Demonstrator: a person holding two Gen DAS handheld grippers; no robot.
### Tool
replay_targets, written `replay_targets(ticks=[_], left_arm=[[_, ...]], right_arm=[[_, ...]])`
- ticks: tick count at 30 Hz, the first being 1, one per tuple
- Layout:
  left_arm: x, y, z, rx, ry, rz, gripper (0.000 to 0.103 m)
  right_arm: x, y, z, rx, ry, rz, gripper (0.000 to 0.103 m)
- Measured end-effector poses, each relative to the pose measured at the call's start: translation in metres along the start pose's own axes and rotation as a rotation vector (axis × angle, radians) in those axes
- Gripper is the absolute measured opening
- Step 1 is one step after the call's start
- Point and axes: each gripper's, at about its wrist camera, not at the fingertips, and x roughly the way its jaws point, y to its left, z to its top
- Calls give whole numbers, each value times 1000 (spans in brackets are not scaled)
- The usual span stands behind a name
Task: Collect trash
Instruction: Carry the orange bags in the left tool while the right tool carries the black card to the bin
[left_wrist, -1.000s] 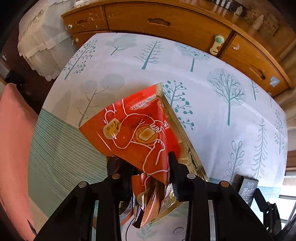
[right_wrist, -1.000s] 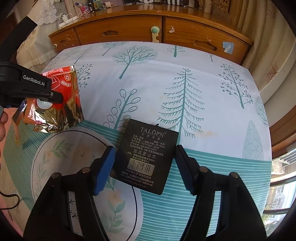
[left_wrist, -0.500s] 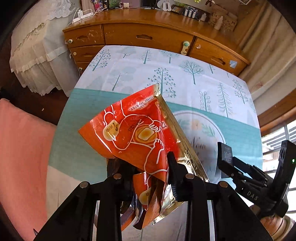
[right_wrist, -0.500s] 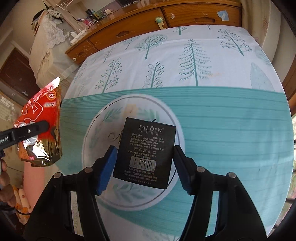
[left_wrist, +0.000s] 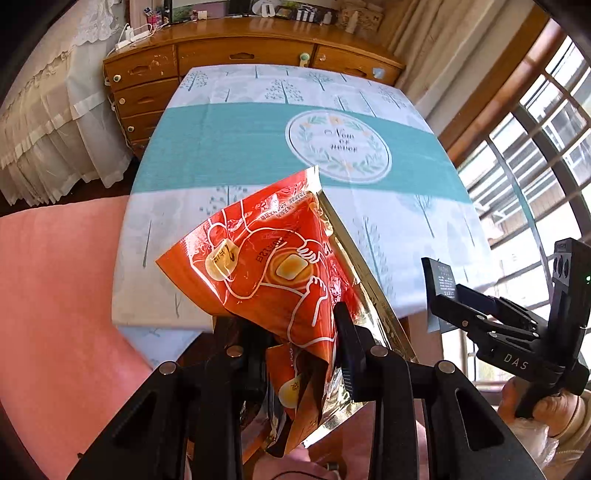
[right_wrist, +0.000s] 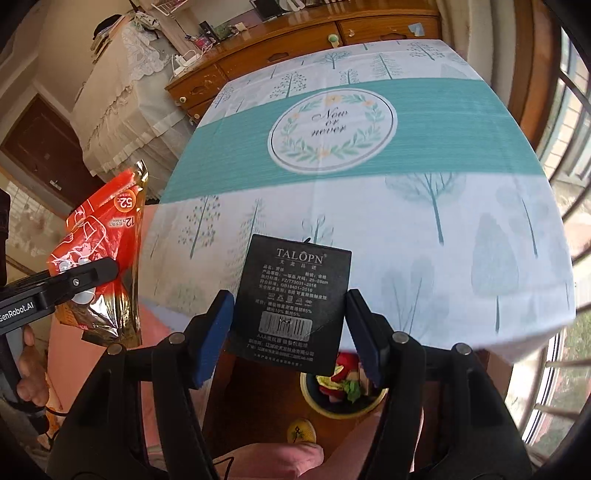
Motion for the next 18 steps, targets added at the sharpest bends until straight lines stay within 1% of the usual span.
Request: replay_targets(ticks=[2,5,7,9,11,13,16,18], left_arm=[[-4,0,-33,36,22,8,29],[-3,-1,-71,59,94,-12,29],[4,-7,-96,88,147,-23,29],[20,-16,-118,120,207,-25,29],[45,-26,-133,140,267,-25,29],[77,-37,-151,174,303,11,29],[136,-45,-187,213,365,66,29],[182,-42,-209,191,419,73,29]], right_arm=[[-14,5,-40,33,-6,-23,59],[-28,11,-89,73,18,-63,59],[-36,10,-114,81,40,-85,59],[-41,6,-135,92,65,-104,59],[-38,-7,-149,119,88,-121,59],[-27,-22,-166,162,123,-133,59],[8,-49,-191,214,173,-158,59],[43,-69,-213,241,209,-164,59]])
